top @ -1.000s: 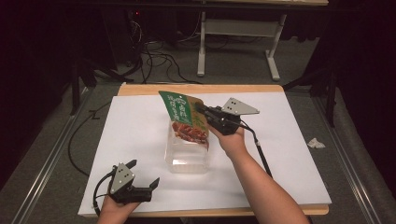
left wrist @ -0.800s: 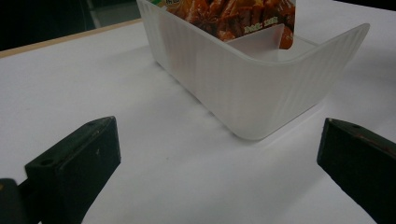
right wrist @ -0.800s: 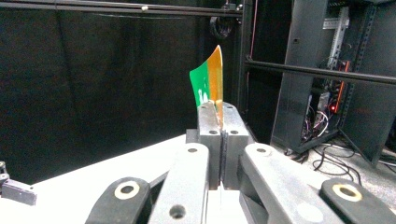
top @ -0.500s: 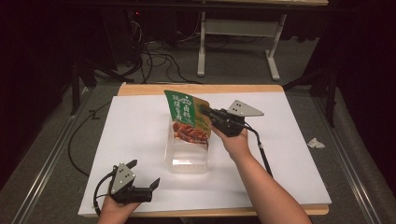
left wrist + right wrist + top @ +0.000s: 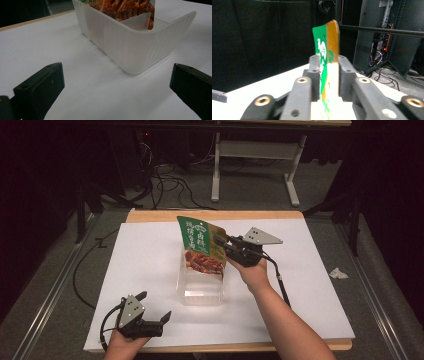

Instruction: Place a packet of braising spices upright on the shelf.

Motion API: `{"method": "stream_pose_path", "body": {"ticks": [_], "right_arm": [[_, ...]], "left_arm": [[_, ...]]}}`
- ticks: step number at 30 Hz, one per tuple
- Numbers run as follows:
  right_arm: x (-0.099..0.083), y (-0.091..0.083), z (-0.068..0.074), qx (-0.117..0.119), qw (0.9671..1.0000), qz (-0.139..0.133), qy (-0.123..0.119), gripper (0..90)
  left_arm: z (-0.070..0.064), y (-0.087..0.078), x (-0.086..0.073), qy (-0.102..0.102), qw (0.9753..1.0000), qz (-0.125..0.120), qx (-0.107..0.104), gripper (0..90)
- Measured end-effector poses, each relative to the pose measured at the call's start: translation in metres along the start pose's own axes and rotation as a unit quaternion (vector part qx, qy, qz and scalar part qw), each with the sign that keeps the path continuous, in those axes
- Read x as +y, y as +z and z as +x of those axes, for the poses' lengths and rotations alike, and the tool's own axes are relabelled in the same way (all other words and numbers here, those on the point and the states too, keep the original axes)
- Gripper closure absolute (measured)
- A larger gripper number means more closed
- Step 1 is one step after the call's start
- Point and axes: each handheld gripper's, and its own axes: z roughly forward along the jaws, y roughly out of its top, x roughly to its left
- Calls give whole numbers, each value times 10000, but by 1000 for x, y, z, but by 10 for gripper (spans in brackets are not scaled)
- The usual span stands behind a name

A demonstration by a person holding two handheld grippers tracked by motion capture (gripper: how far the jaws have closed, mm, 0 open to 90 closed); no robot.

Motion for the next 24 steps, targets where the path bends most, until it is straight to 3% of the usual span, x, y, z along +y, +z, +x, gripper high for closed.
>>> {"method": "stream_pose_path", "body": {"ticks": [7, 11, 12, 16, 19, 24], "right_arm": [[6, -2, -1, -31, 10000, 42, -78, 554], [6, -6, -3, 34, 9998, 202, 73, 321], [6, -8, -3, -57, 9995, 269, 128, 243], [-1, -29, -3, -423, 9980, 472, 36, 159], [-6, -51, -5, -771, 9953, 585, -62, 156], [-23, -102, -9, -1068, 9913, 774, 12, 156]], "left_arm": [[0, 0, 0, 10, 10000, 7, -9, 0], [0, 0, -1, 20, 10000, 33, -23, 0], [0, 0, -1, 27, 10000, 40, -24, 0], [0, 0, -1, 35, 10000, 52, -29, 0], [-1, 0, -1, 52, 10000, 71, -35, 0], [-2, 3, -1, 89, 9998, 138, -55, 0]]}}
